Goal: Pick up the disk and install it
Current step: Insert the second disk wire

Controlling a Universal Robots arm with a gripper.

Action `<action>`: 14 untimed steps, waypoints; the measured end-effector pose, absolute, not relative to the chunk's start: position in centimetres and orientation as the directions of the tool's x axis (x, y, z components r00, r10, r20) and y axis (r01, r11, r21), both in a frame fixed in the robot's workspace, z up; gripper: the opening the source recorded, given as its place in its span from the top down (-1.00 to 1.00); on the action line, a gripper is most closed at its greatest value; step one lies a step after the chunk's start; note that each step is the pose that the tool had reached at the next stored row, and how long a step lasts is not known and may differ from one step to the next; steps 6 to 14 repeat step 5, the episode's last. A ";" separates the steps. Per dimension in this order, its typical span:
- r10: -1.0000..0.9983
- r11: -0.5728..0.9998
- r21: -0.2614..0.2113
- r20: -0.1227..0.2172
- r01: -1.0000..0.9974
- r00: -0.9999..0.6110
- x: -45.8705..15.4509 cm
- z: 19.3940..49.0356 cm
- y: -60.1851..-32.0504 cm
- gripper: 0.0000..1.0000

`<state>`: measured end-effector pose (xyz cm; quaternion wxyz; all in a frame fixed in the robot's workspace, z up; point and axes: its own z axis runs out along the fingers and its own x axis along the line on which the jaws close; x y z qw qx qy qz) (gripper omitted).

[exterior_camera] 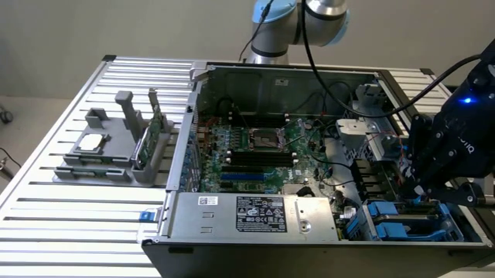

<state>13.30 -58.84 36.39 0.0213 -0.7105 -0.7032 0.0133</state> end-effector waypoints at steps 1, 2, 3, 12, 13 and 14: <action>1.000 -0.010 -0.049 0.011 0.999 0.011 13.3 36.4 -58.8 0.79; 1.000 -0.010 -0.049 0.011 0.999 0.011 13.3 36.4 -58.8 0.79; 1.000 -0.010 -0.049 0.011 0.999 0.011 13.3 36.4 -58.8 0.79; 1.000 -0.010 -0.049 0.011 0.999 0.011 13.3 36.4 -58.8 0.79; 1.000 -0.010 -0.049 0.011 0.999 0.011 13.3 36.4 -58.8 0.79; 1.000 -0.010 -0.049 0.011 0.999 0.011 13.3 36.4 -58.8 0.79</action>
